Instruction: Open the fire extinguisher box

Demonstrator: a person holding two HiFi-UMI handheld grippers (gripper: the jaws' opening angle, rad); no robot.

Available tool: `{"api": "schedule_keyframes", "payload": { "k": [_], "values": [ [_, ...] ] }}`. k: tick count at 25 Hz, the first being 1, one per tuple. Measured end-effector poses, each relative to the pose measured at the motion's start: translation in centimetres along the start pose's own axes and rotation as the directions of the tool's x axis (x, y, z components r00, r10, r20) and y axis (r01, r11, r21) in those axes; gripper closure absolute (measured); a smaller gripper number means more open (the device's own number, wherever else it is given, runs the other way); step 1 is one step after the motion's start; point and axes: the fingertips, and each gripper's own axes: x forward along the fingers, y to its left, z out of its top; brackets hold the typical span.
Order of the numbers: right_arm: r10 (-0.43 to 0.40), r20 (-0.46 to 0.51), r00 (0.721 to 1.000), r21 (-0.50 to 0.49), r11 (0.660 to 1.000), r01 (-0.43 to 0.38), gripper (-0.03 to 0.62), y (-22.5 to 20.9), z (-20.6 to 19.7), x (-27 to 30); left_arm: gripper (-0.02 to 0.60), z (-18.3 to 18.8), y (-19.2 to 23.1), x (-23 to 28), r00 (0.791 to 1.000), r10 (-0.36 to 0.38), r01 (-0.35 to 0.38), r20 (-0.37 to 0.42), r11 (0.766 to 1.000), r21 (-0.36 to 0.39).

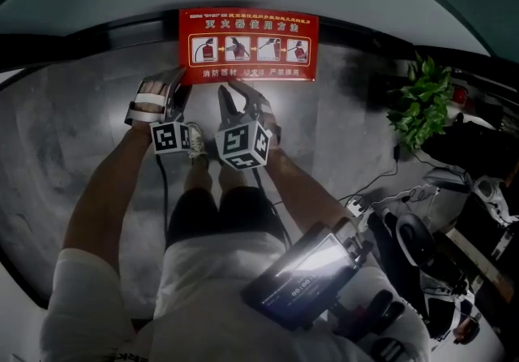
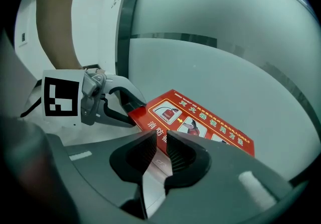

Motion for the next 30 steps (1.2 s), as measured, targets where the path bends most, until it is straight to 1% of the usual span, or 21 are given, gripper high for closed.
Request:
{"api": "schedule_keyframes", "payload": {
  "k": [2,5,9,16,19,23,25,28,30],
  "values": [
    [-0.001,-0.004,1.0,-0.001,1.0,0.001,0.52,0.0,-0.2,0.0,0.363,0.0,-0.2,0.1,1.0,-0.008,0.008,0.003,1.0,0.007],
    [-0.006,-0.012,1.0,-0.012,1.0,0.005,0.519,-0.3,-0.4,-0.3,0.382,0.2,-0.1,-0.3,1.0,-0.018,0.018,0.008,1.0,-0.001],
    [-0.025,-0.03,0.999,-0.052,0.998,0.024,0.508,-1.1,-1.1,-1.3,0.39,0.4,0.3,-0.8,0.999,-0.039,0.039,0.017,0.999,-0.008],
    [-0.089,-0.072,0.993,-0.133,0.988,0.079,0.483,-4.3,-2.6,-4.1,0.424,1.2,1.4,-2.7,0.998,-0.055,0.056,0.043,0.998,-0.011],
    [-0.129,-0.093,0.987,-0.174,0.978,0.111,0.452,-6.1,-3.7,-5.1,0.44,1.5,2.2,-3.4,0.998,-0.047,0.047,0.049,0.999,-0.008],
    [-0.17,-0.122,0.978,-0.261,0.956,0.134,0.413,-9.0,-6.0,-6.2,0.457,2.0,3.0,-4.4,0.998,-0.021,0.021,0.057,1.0,-0.003],
    [-0.186,-0.142,0.972,-0.317,0.939,0.134,0.394,-10.7,-7.6,-6.7,0.462,2.4,3.4,-4.8,0.999,-0.022,0.023,0.05,1.0,-0.009],
    [-0.205,-0.183,0.961,-0.401,0.909,0.117,0.358,-13.3,-10.5,-7.3,0.468,2.6,3.4,-5.0,1.0,-0.023,0.023,0.021,1.0,0.001],
    [-0.21,-0.193,0.959,-0.45,0.887,0.103,0.348,-14.9,-11.7,-7.4,0.469,2.4,3.4,-4.8,1.0,-0.025,0.025,-0.01,1.0,0.004]
  ]
}}
